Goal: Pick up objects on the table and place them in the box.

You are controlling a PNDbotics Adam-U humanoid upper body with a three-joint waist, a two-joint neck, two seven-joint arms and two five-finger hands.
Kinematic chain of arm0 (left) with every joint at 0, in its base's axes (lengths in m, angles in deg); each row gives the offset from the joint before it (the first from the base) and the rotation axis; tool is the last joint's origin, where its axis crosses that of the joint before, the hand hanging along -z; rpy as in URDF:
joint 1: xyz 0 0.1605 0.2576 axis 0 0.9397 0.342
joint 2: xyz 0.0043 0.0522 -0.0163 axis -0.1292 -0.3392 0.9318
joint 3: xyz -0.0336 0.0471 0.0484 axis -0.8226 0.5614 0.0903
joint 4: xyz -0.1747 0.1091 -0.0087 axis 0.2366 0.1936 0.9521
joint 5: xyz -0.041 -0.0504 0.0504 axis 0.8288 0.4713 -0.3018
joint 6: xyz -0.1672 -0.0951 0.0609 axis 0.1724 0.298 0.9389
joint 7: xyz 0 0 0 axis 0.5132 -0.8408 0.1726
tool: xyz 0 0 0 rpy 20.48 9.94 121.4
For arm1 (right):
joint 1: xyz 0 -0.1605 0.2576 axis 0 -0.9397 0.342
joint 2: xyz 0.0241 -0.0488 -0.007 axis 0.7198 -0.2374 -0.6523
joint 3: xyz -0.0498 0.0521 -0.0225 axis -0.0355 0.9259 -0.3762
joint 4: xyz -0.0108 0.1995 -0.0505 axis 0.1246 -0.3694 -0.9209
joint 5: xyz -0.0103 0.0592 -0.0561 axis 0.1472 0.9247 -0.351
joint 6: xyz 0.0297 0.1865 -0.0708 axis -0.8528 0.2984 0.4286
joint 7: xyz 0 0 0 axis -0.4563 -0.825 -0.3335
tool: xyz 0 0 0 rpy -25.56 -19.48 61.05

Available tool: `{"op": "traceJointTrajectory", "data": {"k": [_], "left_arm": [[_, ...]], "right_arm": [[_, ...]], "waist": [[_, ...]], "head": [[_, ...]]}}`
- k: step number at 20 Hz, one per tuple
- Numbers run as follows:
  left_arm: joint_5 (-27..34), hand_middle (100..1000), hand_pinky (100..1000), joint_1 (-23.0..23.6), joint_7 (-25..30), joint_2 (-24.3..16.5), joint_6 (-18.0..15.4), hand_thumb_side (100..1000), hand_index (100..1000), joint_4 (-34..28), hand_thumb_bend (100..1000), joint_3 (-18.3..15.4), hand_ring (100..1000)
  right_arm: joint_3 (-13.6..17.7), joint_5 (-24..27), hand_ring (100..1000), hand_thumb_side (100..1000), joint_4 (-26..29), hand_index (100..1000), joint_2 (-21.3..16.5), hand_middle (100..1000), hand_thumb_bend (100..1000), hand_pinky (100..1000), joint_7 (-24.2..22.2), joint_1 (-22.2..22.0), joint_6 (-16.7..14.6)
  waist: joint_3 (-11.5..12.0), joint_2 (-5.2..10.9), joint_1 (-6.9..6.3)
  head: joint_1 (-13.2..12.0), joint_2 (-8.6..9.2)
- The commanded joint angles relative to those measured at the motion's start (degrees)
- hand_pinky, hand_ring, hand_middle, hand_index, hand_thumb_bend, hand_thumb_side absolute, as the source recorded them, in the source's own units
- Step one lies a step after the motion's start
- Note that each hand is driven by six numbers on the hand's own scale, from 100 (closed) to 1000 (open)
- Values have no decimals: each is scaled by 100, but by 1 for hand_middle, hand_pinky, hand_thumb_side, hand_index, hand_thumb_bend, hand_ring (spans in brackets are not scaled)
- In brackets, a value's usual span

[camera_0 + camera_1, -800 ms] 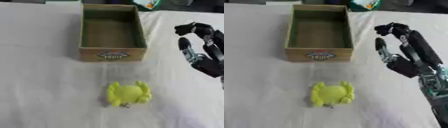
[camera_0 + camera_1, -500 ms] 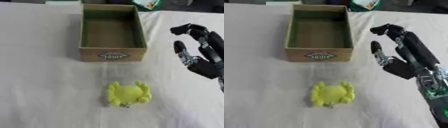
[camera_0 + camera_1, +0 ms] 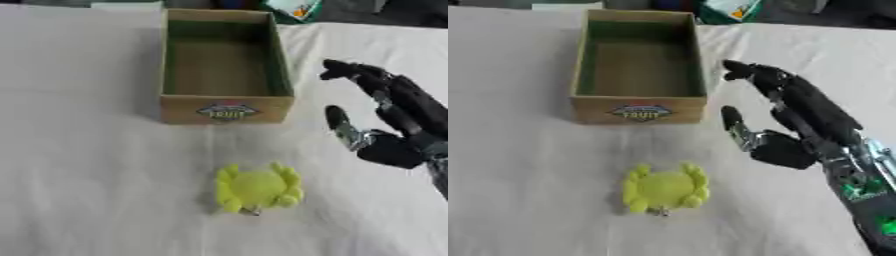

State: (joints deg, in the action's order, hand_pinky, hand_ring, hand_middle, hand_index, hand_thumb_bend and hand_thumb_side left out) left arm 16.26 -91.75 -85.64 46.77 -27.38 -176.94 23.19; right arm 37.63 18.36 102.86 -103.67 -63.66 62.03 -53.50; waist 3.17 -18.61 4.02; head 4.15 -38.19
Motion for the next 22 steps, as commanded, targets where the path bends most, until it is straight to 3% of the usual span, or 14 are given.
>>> {"op": "traceJointTrajectory", "data": {"k": [1, 5, 9, 16, 18, 22], "left_arm": [[26, 528, 507, -27, 27, -191, 3, 721, 795, -127, 100, 7, 539], [31, 528, 506, -18, 38, -223, 16, 721, 795, -127, 100, 15, 539], [37, 528, 506, -6, 56, -244, 22, 721, 795, -127, 100, 30, 539], [56, 529, 507, 0, 93, -288, 49, 720, 795, -127, 100, 65, 539], [64, 529, 507, 3, 99, -296, 51, 720, 795, -127, 100, 69, 539], [80, 529, 507, 6, 115, -306, 50, 717, 795, -127, 100, 78, 539]], "right_arm": [[-354, 111, 897, 791, 116, 1000, -427, 852, 109, 944, -258, 113, 150], [-732, 75, 908, 789, 116, 1000, -750, 868, 209, 953, -620, 360, 505], [-1048, 145, 911, 831, 116, 1000, -1075, 873, 415, 957, -974, 654, 816], [-1356, 352, 913, 953, 116, 1000, -1678, 880, 704, 956, -1582, 1218, 840], [-1458, 409, 909, 937, 116, 1000, -1793, 877, 701, 954, -1758, 1324, 860], [-1671, 521, 894, 859, 116, 1000, -1834, 872, 600, 953, -2120, 1588, 894]], "waist": [[-18, 126, -4], [-27, 152, 30], [-17, 173, 56], [-24, 211, 99], [-18, 217, 107], [-9, 225, 112]], "head": [[-1, -39], [-12, -61], [-16, -87], [-1, -121], [13, -126], [19, -131]]}}
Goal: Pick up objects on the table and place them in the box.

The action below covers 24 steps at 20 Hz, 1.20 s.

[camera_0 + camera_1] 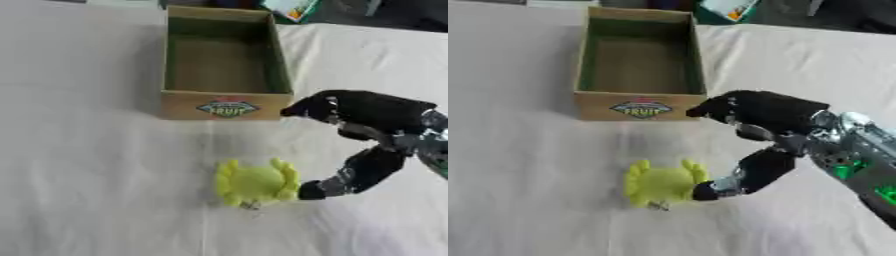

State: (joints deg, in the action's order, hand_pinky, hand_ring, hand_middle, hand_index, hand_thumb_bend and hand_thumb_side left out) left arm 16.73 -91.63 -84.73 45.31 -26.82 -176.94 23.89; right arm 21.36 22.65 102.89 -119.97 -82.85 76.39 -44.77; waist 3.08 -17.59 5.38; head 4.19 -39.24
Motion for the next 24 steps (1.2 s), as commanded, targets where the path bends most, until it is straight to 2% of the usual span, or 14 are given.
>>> {"op": "traceJointTrajectory", "data": {"k": [1, 5, 6, 8, 15, 24], "left_arm": [[35, 529, 507, -5, 28, -162, -7, 717, 795, -127, 100, 10, 539], [34, 529, 507, -3, 38, -149, -3, 716, 795, -127, 100, 6, 539], [33, 529, 507, -3, 43, -147, -3, 716, 795, -127, 100, 7, 539], [33, 529, 508, 4, 49, -149, -12, 716, 795, -127, 100, 7, 539], [27, 529, 508, -13, 69, -141, 10, 715, 794, -127, 100, 7, 539], [26, 529, 508, -28, 91, -120, 19, 715, 793, -127, 100, 4, 539]], "right_arm": [[-76, 117, 890, 846, 112, 1000, -186, 869, 569, 952, -294, 213, 53], [-166, 174, 886, 802, 112, 1000, -55, 862, 482, 950, -657, 396, 262], [-184, 164, 883, 779, 112, 1000, -17, 858, 421, 945, -742, 439, 324], [-197, 76, 880, 771, 112, 1000, 34, 852, 379, 939, -904, 549, 468], [-581, -333, 883, 760, 112, 1000, 255, 848, 419, 935, -1298, 833, 897], [-923, -397, 879, 764, 112, 1000, 624, 832, 457, 937, -1741, 860, 1199]], "waist": [[1, 124, -24], [5, 117, -24], [5, 116, -26], [2, 117, -28], [3, 107, -7], [30, 88, -2]], "head": [[12, -25], [1, -30], [-2, -33], [-5, -44], [19, -38], [29, -17]]}}
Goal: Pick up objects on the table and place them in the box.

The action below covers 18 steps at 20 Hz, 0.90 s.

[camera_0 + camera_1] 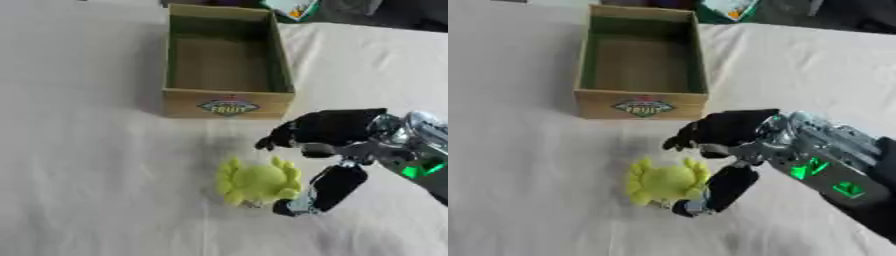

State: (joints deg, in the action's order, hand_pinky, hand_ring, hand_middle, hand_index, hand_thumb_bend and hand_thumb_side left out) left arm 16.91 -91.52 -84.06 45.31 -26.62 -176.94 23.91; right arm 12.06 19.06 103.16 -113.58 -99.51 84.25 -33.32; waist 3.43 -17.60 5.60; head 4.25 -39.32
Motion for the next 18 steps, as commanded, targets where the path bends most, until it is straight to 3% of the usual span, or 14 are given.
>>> {"op": "traceJointTrajectory", "data": {"k": [1, 7, 13, 18], "left_arm": [[9, 529, 508, -44, 25, -118, 2, 715, 793, -127, 100, 2, 539], [0, 528, 508, -67, 46, -93, 12, 715, 792, -127, 100, 6, 538], [-4, 528, 508, -86, 83, -76, 9, 716, 791, -127, 100, 10, 537], [-5, 527, 508, -102, 121, -67, 6, 715, 786, -127, 100, 9, 537]], "right_arm": [[-6, -53, 879, 766, 85, 1000, 17, 826, 456, 937, -89, 72, 73], [-125, -655, 862, 786, 85, 948, 190, 727, 391, 897, 22, 20, 102], [-172, -1471, 866, 790, 85, 965, 241, 730, 370, 890, 225, -208, 40], [-208, -1664, 866, 789, 85, 980, 267, 734, 378, 887, 162, -338, 6]], "waist": [[-6, 85, -24], [10, 53, -27], [32, 26, -29], [41, 6, -29]], "head": [[25, -7], [42, -11], [55, -2], [60, 5]]}}
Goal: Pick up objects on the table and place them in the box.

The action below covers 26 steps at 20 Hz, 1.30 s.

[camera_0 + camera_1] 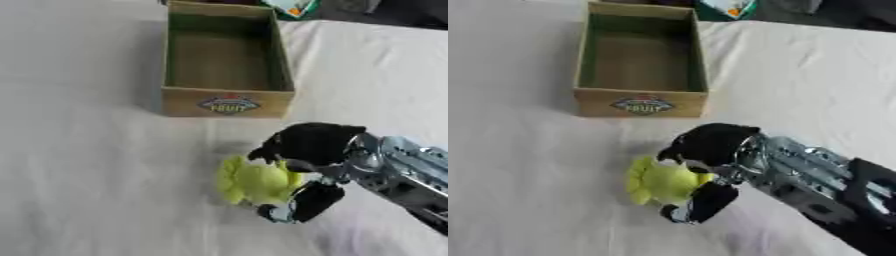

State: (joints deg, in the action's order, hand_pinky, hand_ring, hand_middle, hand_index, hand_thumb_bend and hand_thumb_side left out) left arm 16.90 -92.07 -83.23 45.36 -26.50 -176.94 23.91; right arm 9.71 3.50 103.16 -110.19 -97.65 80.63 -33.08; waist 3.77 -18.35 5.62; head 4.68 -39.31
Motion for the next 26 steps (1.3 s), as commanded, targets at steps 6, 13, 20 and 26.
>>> {"op": "traceJointTrajectory", "data": {"k": [6, 13, 20, 26], "left_arm": [[7, 528, 508, -58, 52, -63, -2, 714, 786, -127, 100, 8, 538], [13, 527, 507, -63, 68, -51, 15, 714, 786, -127, 100, 14, 537], [23, 527, 508, -69, 101, -45, 16, 707, 785, -127, 100, 22, 537], [26, 526, 507, -80, 135, -38, 26, 703, 785, -127, 100, 22, 537]], "right_arm": [[12, -84, 860, 793, 85, 972, 23, 719, 369, 882, -169, 4, 20], [22, -178, 795, 707, 85, 852, 130, 594, 209, 820, 130, 15, 260], [-73, -524, 744, 581, 51, 774, 196, 544, 100, 774, 369, -18, 209], [-122, -465, 649, 499, -37, 636, 277, 442, 100, 702, 478, -6, 258]], "waist": [[17, 70, -34], [40, 70, -34], [76, 67, -29], [95, 57, -22]], "head": [[26, 23], [39, 39], [62, 60], [77, 60]]}}
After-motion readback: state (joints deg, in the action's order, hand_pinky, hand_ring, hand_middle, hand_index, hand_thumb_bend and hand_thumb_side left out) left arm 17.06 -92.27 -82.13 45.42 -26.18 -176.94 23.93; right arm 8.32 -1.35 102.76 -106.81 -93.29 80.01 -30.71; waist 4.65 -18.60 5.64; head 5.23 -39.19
